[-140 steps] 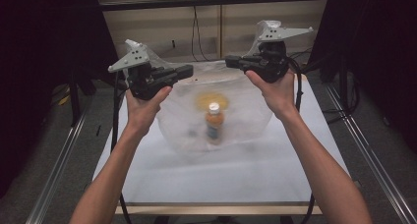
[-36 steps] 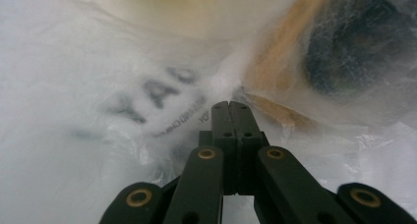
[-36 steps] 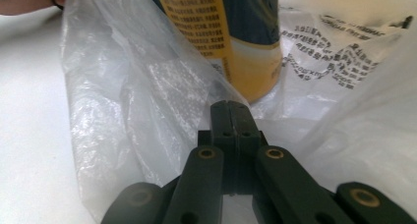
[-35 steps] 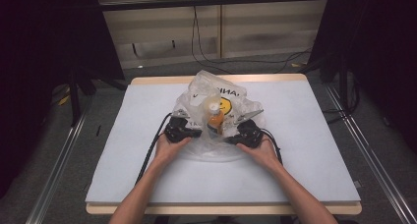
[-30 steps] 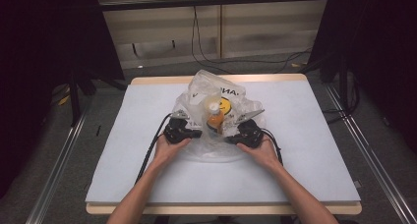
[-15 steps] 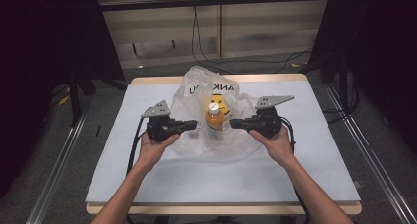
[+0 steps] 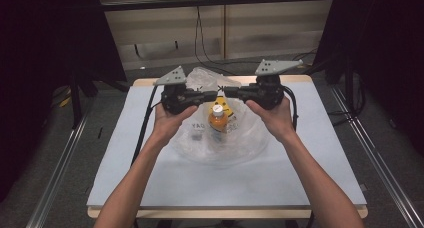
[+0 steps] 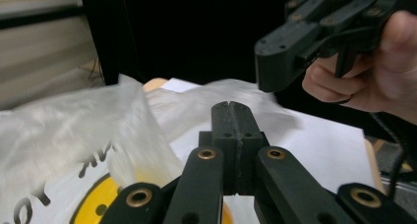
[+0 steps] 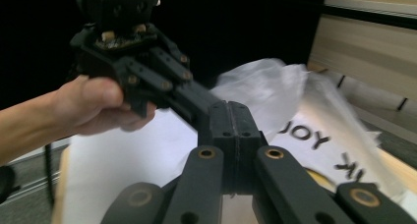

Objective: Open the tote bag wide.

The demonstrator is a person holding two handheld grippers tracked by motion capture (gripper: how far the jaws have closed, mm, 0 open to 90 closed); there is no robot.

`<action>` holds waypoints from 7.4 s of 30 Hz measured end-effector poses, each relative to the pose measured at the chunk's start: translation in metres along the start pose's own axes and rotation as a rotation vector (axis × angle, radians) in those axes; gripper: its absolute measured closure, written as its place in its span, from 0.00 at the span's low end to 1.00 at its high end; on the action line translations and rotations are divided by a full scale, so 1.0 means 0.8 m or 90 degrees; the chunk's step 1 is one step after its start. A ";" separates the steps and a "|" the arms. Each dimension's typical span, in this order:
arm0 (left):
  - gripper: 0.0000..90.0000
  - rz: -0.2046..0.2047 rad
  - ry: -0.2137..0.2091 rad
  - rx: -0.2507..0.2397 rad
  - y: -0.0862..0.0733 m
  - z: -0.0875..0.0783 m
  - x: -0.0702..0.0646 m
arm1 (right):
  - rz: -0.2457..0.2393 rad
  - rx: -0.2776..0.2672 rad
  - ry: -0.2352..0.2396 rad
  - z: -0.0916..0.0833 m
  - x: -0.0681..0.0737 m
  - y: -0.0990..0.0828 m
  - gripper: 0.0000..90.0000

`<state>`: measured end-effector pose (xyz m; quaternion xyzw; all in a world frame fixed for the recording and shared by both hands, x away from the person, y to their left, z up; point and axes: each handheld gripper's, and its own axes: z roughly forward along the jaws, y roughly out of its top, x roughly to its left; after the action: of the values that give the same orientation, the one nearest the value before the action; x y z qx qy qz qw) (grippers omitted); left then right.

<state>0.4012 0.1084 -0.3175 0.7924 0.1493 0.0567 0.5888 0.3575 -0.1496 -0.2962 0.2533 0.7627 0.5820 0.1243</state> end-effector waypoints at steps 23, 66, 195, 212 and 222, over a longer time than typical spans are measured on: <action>1.00 -0.065 0.091 0.273 -0.137 0.079 0.074 | 0.083 0.292 -0.052 0.079 -0.079 -0.165 1.00; 1.00 0.065 0.100 0.544 -0.168 0.030 0.061 | -0.073 0.552 -0.058 0.064 -0.085 -0.183 1.00; 1.00 0.060 -0.055 0.370 -0.158 0.029 -0.028 | 0.019 0.466 -0.025 0.170 -0.127 -0.111 1.00; 1.00 0.004 0.025 0.195 -0.144 -0.018 -0.016 | 0.015 0.290 -0.048 0.087 -0.108 -0.100 1.00; 1.00 -0.015 0.086 0.115 -0.153 -0.055 -0.011 | 0.019 0.174 -0.062 0.044 -0.086 -0.102 0.99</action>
<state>0.3599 0.1785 -0.4200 0.8346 0.2024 0.0892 0.5045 0.4127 -0.1728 -0.3915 0.3069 0.8241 0.4616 0.1169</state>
